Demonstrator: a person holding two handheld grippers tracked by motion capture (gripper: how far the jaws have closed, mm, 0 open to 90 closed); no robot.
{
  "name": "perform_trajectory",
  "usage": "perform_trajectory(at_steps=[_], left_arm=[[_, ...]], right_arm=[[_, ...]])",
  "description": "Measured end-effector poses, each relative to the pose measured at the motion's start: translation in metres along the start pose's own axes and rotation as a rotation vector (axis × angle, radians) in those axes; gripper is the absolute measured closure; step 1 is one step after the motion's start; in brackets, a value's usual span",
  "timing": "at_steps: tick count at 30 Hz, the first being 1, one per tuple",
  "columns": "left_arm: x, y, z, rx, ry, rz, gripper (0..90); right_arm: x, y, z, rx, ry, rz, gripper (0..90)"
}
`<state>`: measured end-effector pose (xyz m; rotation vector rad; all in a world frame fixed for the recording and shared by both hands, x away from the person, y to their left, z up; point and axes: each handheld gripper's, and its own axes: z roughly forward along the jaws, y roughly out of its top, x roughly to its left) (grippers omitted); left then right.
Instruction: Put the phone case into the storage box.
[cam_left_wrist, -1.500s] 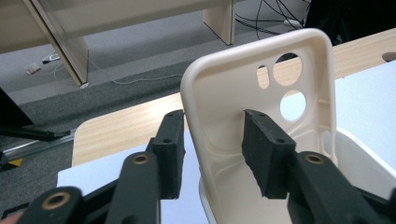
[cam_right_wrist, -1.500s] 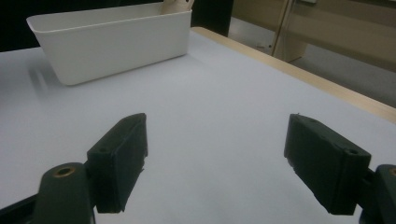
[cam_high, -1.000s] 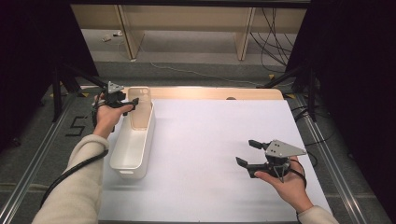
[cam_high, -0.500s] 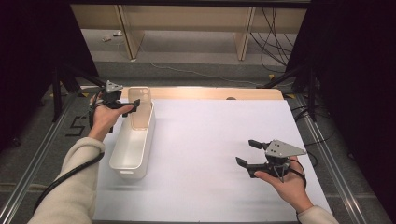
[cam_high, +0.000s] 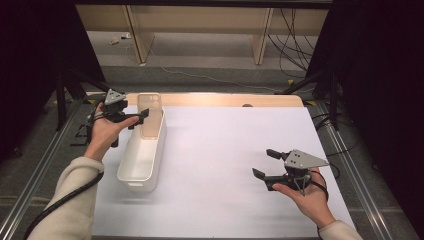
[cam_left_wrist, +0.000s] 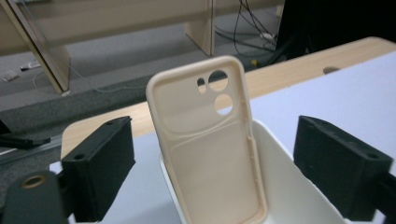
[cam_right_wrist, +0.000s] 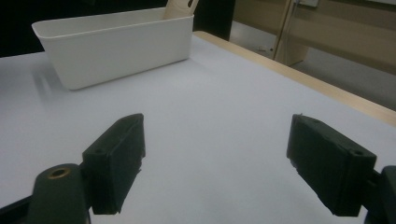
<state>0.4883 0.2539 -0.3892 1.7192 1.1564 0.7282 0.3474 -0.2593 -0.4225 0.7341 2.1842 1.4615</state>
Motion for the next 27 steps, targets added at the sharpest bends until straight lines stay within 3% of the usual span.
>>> perform_trajectory(at_steps=[10,27], left_arm=[[-0.015,-0.001,-0.020,-0.032,-0.052,0.011,10.1],[-0.037,-0.010,-0.043,-0.069,-0.092,0.060,10.6]], right_arm=[[0.000,0.000,0.000,0.001,0.003,0.003,19.3],[0.000,0.000,-0.001,0.004,-0.004,0.000,19.4]])
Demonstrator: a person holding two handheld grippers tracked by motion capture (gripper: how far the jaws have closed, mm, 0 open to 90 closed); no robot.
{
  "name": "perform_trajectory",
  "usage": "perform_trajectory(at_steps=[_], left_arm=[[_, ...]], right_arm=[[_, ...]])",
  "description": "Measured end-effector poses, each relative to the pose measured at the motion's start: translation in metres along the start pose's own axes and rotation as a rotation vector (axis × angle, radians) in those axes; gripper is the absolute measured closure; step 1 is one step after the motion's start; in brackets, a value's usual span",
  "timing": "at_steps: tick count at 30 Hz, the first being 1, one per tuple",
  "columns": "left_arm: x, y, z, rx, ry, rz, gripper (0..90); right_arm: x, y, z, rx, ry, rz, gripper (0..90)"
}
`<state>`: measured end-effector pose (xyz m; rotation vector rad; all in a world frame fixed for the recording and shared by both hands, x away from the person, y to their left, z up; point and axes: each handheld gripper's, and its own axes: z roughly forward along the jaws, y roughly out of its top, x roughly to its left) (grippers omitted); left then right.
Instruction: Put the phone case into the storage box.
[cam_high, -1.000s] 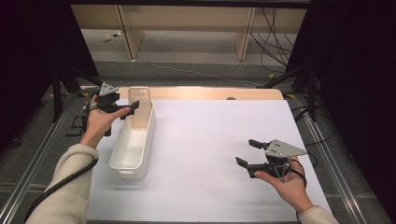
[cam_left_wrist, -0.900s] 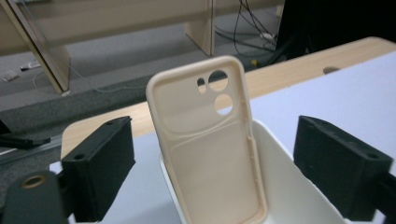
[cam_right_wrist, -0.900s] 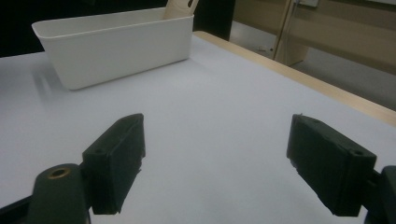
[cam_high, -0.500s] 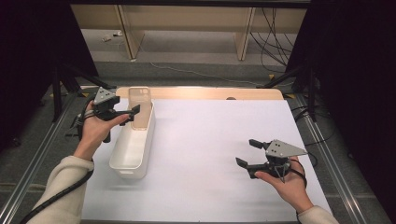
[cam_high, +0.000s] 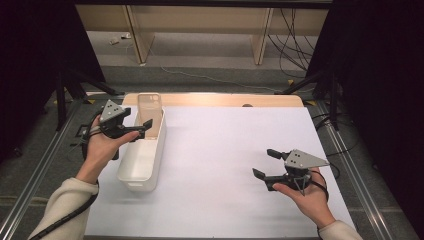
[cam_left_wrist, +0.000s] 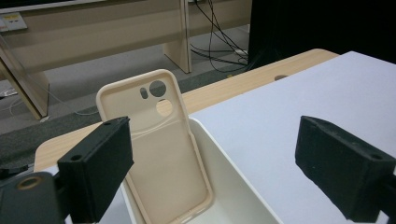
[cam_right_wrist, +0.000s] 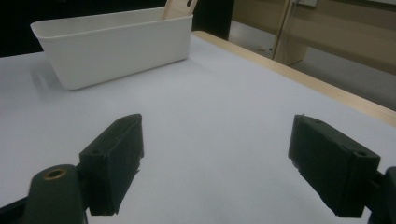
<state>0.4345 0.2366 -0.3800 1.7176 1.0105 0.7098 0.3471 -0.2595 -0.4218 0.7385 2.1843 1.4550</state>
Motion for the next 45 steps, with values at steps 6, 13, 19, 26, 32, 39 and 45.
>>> perform_trajectory(at_steps=[6,13,19,26,32,39,45], left_arm=[[-0.007,-0.003,-0.003,0.002,-0.014,0.012,10.6],[-0.014,-0.004,-0.007,-0.006,-0.026,0.024,10.6],[-0.019,-0.006,-0.010,-0.004,-0.034,0.028,10.7],[-0.025,-0.008,-0.014,-0.004,-0.047,0.037,11.1],[-0.029,-0.010,-0.017,-0.007,-0.060,0.033,11.2],[-0.034,-0.012,-0.020,-0.008,-0.069,0.040,11.4],[-0.037,-0.014,-0.023,-0.005,-0.076,0.047,11.5]], right_arm=[[0.000,0.000,0.000,0.000,0.000,0.001,19.4],[0.000,0.000,0.000,0.002,-0.001,0.000,19.4],[0.000,0.000,0.000,-0.002,-0.003,-0.001,19.5],[0.000,0.000,0.000,-0.002,-0.002,-0.002,19.5],[0.000,0.000,0.000,-0.001,-0.002,-0.002,19.5],[0.000,0.000,0.000,-0.002,-0.002,-0.001,19.5],[0.000,0.000,0.000,-0.004,-0.001,-0.001,19.4]])
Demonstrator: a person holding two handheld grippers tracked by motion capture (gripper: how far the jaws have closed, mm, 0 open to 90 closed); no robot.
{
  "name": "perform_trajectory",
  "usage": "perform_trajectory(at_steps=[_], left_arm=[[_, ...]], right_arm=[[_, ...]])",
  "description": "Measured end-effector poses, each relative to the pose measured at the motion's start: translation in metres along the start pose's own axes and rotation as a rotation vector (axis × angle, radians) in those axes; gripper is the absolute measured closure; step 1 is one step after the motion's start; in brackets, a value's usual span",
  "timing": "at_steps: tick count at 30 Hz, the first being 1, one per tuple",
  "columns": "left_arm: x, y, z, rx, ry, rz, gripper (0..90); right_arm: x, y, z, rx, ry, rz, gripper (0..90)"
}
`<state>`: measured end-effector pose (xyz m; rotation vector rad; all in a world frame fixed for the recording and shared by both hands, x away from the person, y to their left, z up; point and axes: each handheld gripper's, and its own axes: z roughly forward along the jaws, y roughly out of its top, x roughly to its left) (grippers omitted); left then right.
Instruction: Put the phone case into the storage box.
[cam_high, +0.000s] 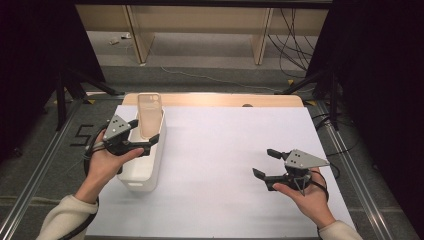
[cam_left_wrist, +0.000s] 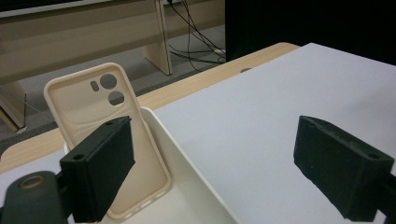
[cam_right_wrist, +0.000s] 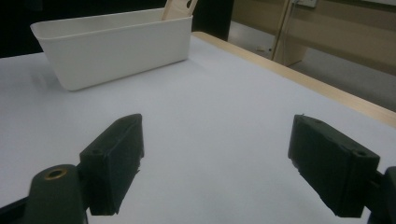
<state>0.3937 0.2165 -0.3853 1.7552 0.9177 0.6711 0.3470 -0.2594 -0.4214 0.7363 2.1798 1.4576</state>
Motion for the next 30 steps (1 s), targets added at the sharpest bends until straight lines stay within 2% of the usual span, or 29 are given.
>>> perform_trajectory(at_steps=[30], left_arm=[[-0.023,-0.009,-0.013,-0.001,-0.054,0.026,12.8]], right_arm=[[0.000,0.000,0.000,-0.001,0.001,0.002,19.4]])
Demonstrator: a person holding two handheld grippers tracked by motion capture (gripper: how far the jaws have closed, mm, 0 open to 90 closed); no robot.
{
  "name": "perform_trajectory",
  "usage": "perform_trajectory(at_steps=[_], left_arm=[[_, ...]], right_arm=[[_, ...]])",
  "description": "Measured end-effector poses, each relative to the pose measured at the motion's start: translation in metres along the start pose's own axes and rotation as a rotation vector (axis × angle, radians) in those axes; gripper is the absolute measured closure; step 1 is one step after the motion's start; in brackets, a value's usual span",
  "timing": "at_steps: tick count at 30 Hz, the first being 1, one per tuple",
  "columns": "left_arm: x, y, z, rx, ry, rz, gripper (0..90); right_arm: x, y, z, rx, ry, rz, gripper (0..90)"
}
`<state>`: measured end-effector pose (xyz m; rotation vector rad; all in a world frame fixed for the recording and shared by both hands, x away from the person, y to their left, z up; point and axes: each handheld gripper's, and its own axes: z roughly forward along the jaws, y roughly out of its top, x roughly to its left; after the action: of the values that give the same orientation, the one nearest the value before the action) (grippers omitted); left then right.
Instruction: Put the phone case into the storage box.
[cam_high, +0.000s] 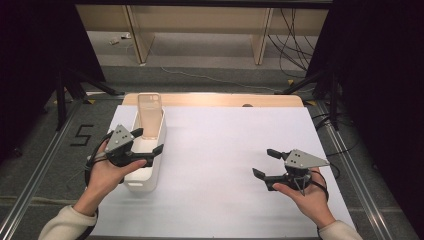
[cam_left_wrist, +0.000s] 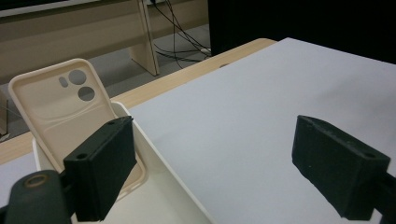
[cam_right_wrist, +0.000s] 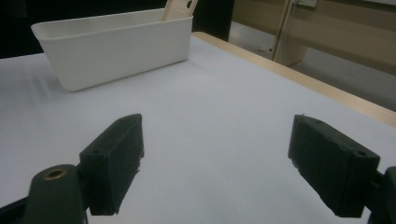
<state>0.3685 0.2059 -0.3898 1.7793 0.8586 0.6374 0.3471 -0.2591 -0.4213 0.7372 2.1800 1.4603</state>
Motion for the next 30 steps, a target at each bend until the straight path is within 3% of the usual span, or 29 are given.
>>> perform_trajectory(at_steps=[30], left_arm=[[-0.014,-0.022,-0.011,-0.024,-0.035,-0.011,13.8]], right_arm=[[0.000,0.000,0.000,-0.005,0.003,0.001,19.3]])
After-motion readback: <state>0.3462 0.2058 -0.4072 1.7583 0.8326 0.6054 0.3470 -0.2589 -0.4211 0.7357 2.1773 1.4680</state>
